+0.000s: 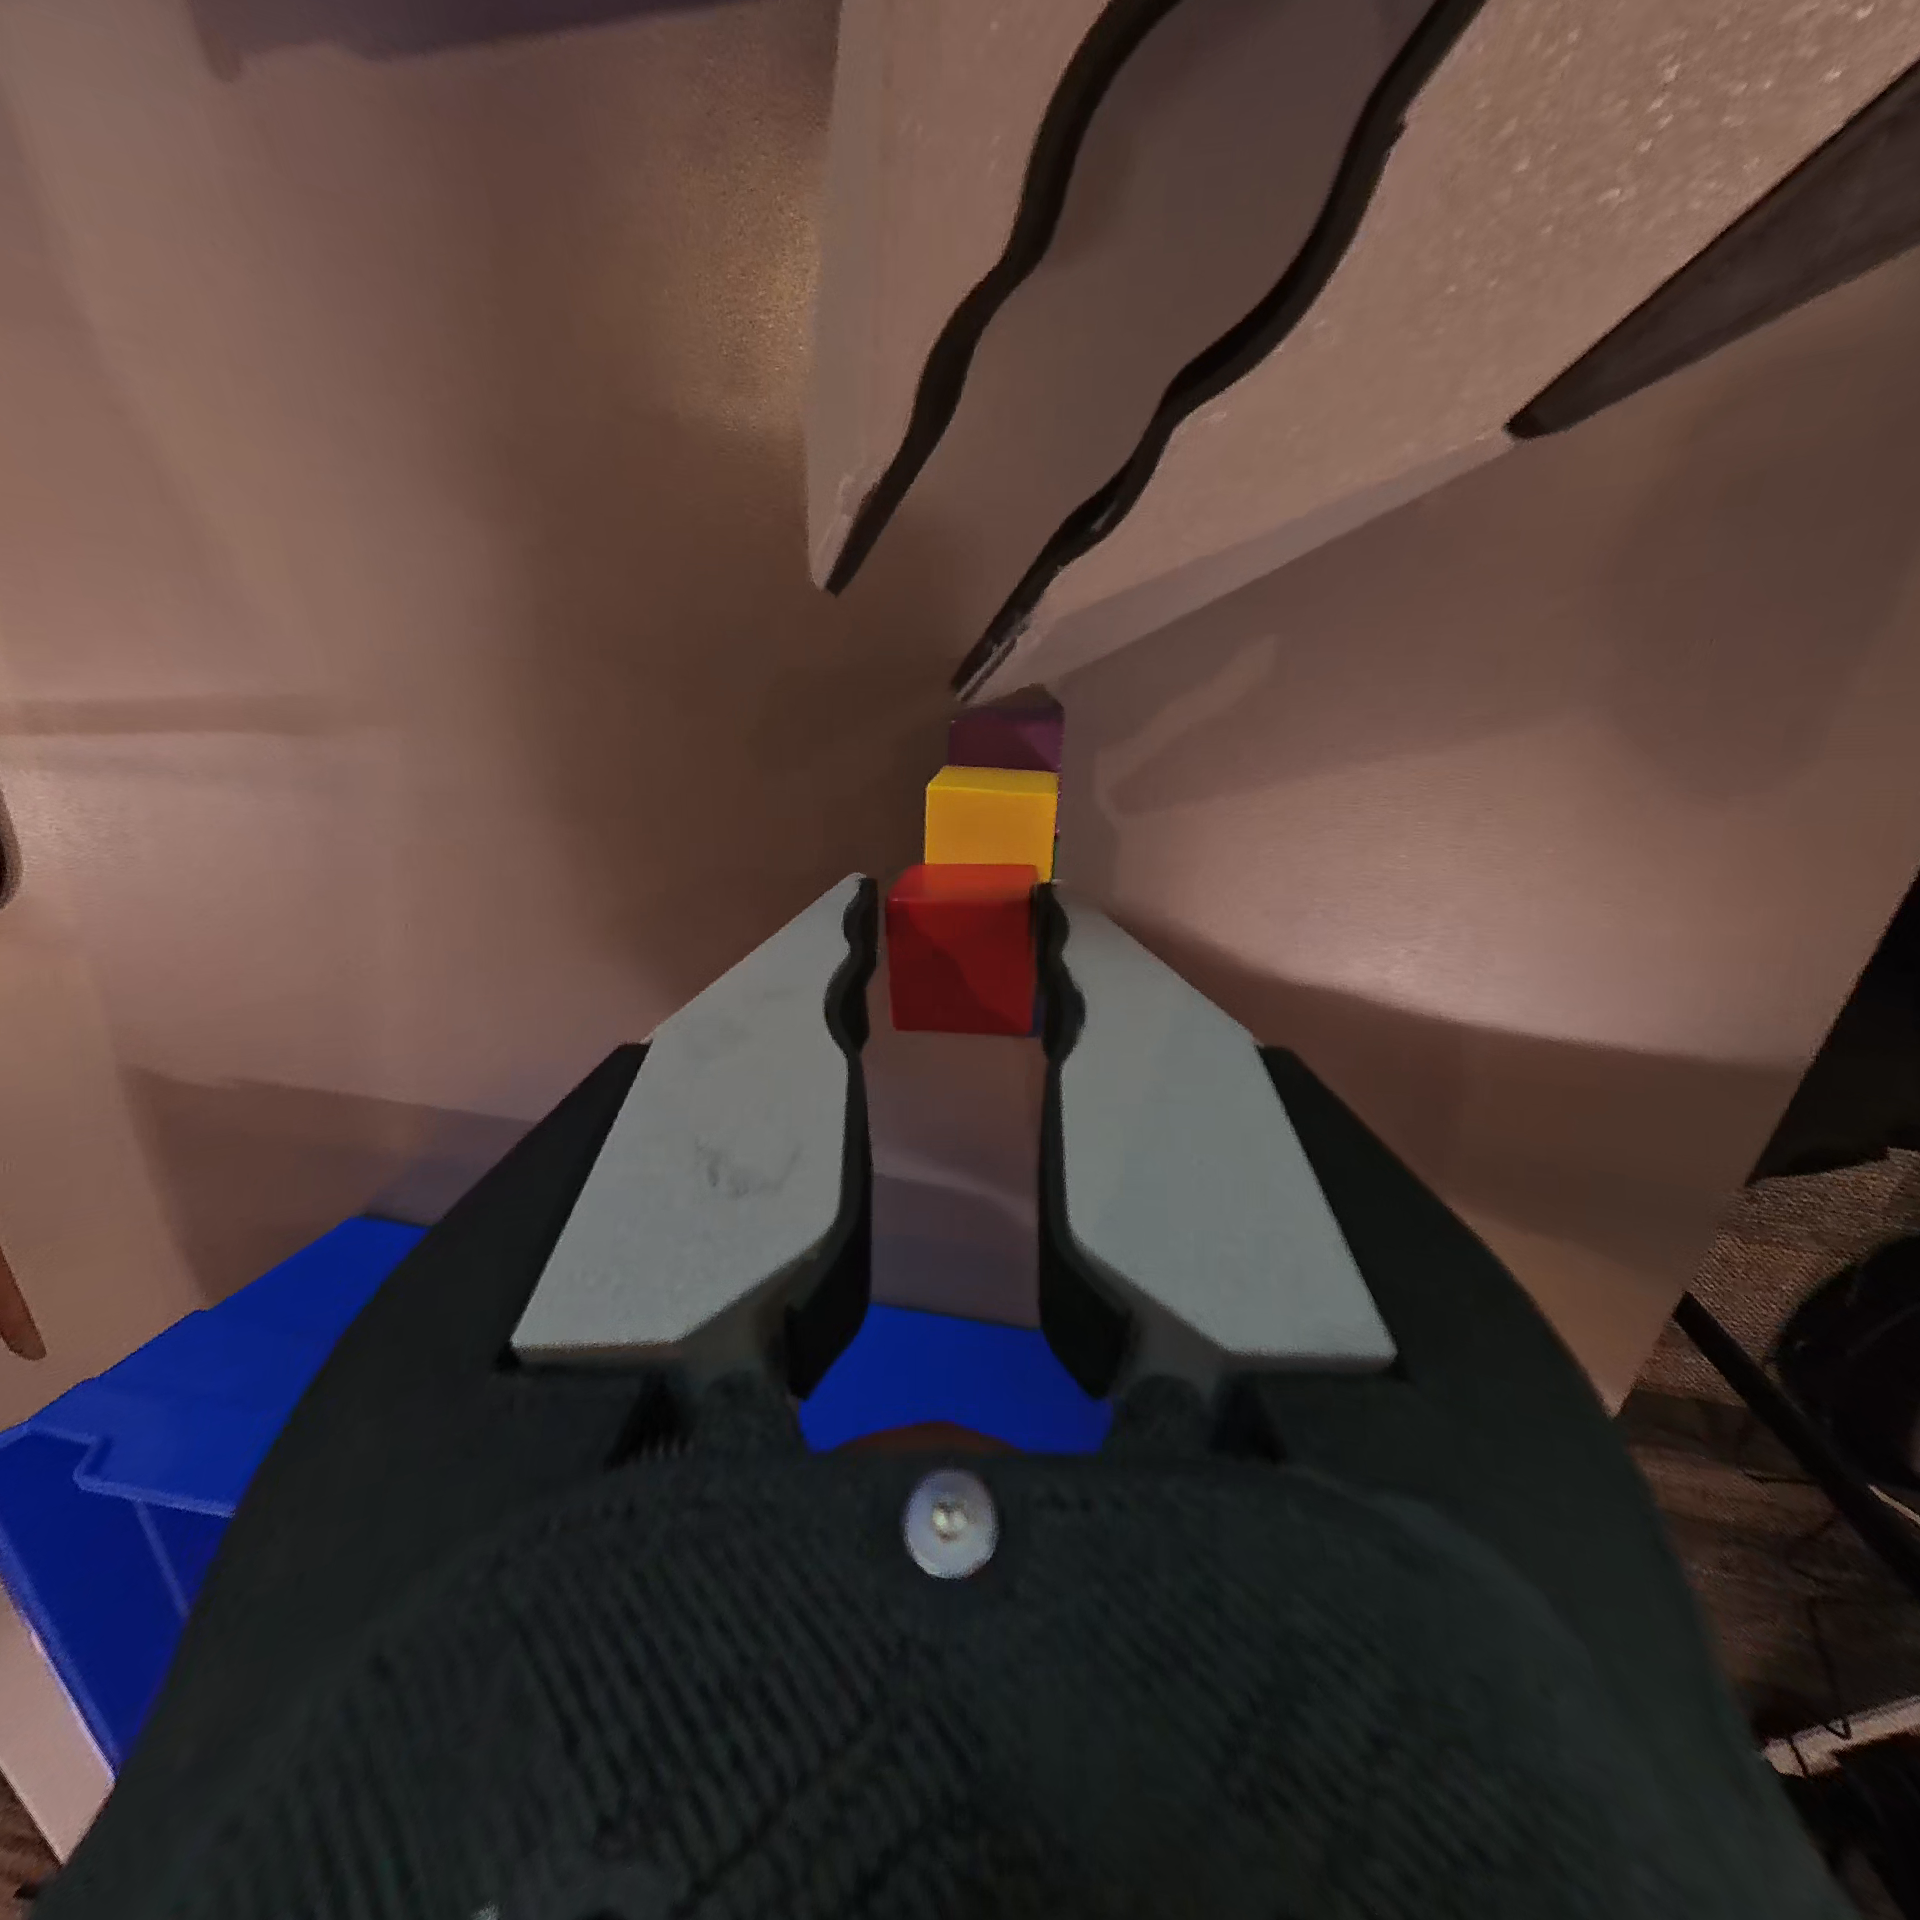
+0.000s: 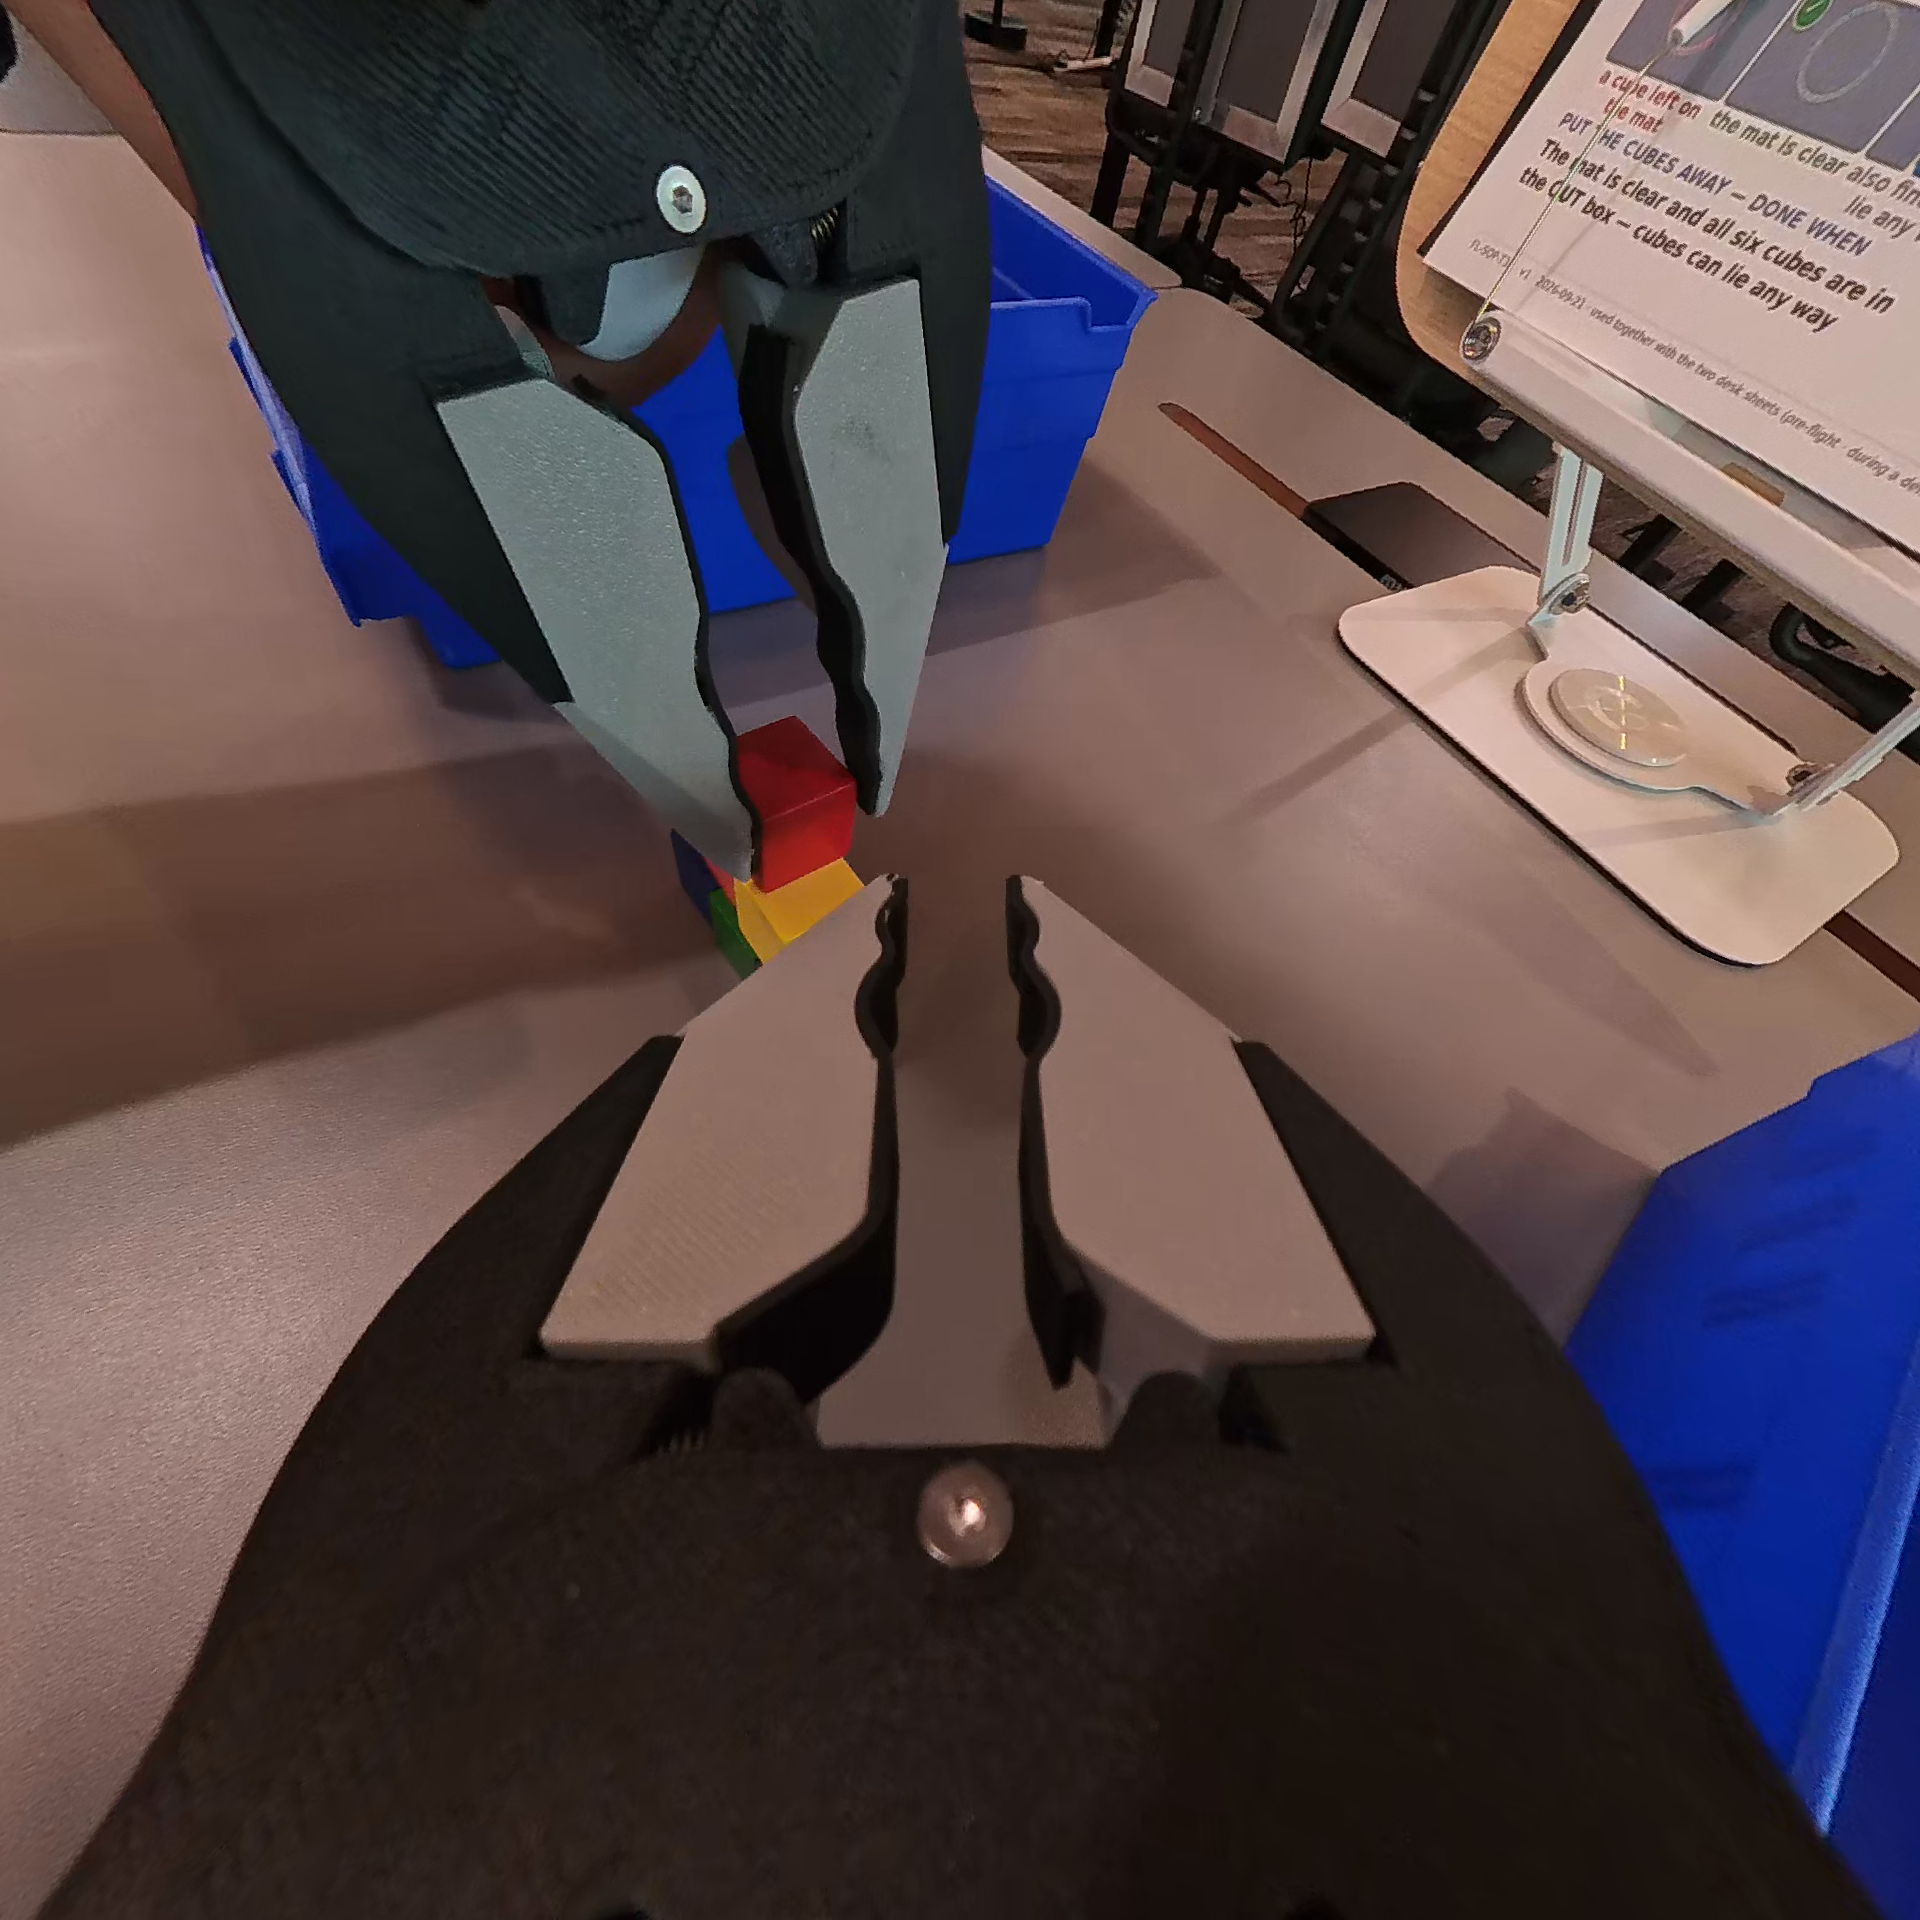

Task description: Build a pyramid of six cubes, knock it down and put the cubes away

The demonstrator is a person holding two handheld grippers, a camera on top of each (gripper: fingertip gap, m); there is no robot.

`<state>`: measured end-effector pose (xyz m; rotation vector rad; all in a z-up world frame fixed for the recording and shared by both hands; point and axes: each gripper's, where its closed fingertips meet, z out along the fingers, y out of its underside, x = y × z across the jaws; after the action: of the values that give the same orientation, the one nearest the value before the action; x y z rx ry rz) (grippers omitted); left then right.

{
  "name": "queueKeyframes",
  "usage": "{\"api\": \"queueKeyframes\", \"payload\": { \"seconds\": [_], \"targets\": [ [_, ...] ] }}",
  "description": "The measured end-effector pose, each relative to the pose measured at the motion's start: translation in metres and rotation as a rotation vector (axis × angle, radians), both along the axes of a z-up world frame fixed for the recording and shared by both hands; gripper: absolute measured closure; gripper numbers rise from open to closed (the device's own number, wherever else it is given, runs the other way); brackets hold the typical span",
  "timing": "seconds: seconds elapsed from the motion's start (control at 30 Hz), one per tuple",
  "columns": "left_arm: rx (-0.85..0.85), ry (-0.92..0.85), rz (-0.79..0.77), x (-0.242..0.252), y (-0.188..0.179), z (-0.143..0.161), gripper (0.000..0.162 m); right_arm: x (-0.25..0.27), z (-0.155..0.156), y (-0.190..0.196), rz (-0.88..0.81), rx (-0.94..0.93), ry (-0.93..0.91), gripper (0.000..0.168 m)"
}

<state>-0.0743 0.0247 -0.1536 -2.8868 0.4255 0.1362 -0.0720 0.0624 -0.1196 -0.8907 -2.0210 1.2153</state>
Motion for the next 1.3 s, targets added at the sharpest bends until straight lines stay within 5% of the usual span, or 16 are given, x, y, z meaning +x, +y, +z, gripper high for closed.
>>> {"api": "queueKeyframes", "payload": {
  "seconds": [0.17,0.47,0.83,1.3],
  "targets": [
    [0.012,-0.005,0.003,-0.001,0.0,-0.001,0.131,0.0,-0.001,0.0,0.001,-0.003,-0.004,0.152],
    [0.084,0.018,0.057,-0.006,0.001,0.019,0.099,-0.001,-0.001,0.001,-0.005,-0.001,-0.006,0.151],
    [0.59,0.149,0.298,0.016,-0.017,0.085,0.088,-0.003,-0.002,0.003,-0.024,0.002,0.002,0.148],
    [0.839,0.073,0.663,0.027,-0.038,0.007,0.091,-0.008,-0.014,0.006,-0.068,0.025,-0.002,0.142]
  ]
}}
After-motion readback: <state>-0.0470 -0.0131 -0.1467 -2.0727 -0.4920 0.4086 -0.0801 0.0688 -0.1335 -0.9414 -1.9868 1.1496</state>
